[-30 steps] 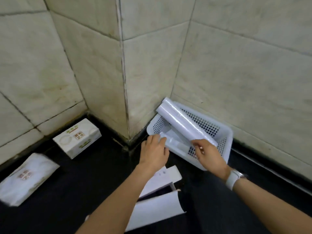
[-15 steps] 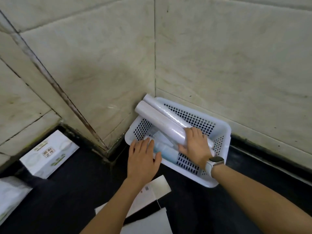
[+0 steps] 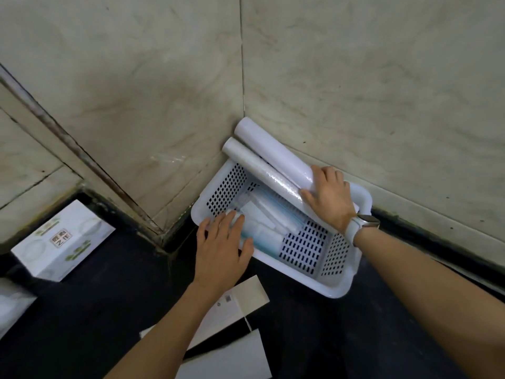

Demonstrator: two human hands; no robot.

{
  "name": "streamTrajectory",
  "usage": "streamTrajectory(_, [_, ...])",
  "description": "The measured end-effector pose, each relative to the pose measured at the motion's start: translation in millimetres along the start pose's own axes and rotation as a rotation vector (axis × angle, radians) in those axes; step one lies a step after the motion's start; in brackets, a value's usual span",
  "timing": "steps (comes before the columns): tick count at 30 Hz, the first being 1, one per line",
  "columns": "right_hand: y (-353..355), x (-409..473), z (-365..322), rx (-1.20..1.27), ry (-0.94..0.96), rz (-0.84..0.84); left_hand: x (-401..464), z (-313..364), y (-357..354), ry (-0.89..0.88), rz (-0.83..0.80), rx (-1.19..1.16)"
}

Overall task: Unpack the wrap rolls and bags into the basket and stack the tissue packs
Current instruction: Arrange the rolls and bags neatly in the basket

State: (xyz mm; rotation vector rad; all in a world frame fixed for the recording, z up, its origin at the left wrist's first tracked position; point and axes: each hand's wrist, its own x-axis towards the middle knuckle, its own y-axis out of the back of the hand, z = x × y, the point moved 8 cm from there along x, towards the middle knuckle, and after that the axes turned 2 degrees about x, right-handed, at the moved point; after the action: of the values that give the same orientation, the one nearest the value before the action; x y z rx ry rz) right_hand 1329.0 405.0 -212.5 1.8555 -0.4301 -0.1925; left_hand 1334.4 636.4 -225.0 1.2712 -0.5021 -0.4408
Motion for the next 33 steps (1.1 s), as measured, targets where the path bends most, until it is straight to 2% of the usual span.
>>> streamTrajectory(4, [-0.9, -3.7, -5.0, -0.039, 0.082, 0.022, -0.1, 0.2, -1.5, -0.001, 0.005, -0.001])
streamTrajectory(8, [-11.0, -11.5, -9.8, -0.263, 0.183, -0.006, 0.0, -1.2, -2.8, 0.007, -0.002, 0.001])
streamTrajectory(15, [-35.6, -9.8, -11.8, -0.524, 0.123, -0.081, 2.0, 1.1, -3.4, 0.003, -0.011, -0.001])
streamTrajectory(21, [-42.1, -8.1, -9.5, -0.481, 0.21, -0.185, 1.4, 4.7, -9.8, 0.018, -0.007, 0.0])
streamTrajectory(30, [-42.5, -8.9, -26.1, -0.356, 0.055, -0.1, -0.6, -3.5, -7.8, 0.01, -0.007, 0.017])
streamTrajectory(33, [-44.7, -15.2, -26.8, -0.262, 0.09, -0.119, -0.6, -2.6, -7.8, 0.014, -0.019, 0.007])
